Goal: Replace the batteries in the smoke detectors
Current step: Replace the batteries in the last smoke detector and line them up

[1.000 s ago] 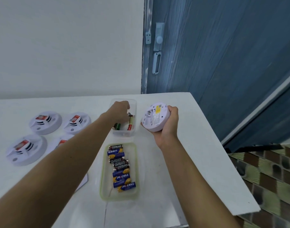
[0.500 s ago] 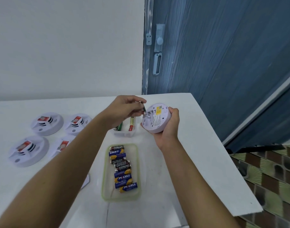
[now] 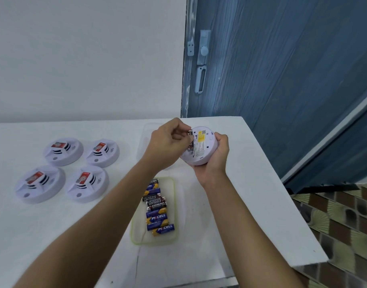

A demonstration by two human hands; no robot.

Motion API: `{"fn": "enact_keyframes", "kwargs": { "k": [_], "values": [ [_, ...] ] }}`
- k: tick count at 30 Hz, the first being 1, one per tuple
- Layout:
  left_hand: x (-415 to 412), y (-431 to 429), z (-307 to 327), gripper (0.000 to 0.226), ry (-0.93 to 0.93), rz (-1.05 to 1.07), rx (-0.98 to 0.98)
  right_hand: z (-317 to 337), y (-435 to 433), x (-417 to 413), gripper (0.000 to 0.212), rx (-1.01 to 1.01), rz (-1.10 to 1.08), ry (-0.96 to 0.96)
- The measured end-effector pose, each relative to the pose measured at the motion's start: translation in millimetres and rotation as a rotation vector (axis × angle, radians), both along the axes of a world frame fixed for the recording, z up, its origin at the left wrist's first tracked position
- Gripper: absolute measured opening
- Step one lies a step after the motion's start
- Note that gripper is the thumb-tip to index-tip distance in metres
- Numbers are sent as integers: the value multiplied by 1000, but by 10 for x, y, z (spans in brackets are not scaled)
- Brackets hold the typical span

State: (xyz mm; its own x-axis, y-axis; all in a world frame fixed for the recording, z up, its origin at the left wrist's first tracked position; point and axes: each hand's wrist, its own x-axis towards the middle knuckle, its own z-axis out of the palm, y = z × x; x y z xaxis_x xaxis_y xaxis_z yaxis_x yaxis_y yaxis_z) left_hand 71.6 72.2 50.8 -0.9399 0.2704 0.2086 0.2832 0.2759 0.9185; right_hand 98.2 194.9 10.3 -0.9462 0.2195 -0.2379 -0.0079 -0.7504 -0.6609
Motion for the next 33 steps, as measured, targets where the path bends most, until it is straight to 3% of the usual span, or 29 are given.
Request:
{"fn": "enact_keyframes", "kwargs": {
  "k": [10,14,19,22,25,28,33],
  "values": [
    [151,8,31,5,30,47,107,9,15,102,41,3,-25,-16],
    [163,-64,43,22,139,-9,37,2,18,120,44,-20,-24,-18],
    [205,-118,31,19,-41,-55,69,63,19,189,43,-49,-12,8],
    [243,-140,6,10,-27,-76,55,65,11,221,45,-38,-2,8],
    [274,-138,34,19,2,-85,25,63,-9,252,44,-48,2,6],
    [282,-120,106,33,-127,2,140,44,-24,270,44,-75,6,8],
    [262,-132,155,23,-106,105,190,58,-57,300,43,-75,22,30]
  ]
}}
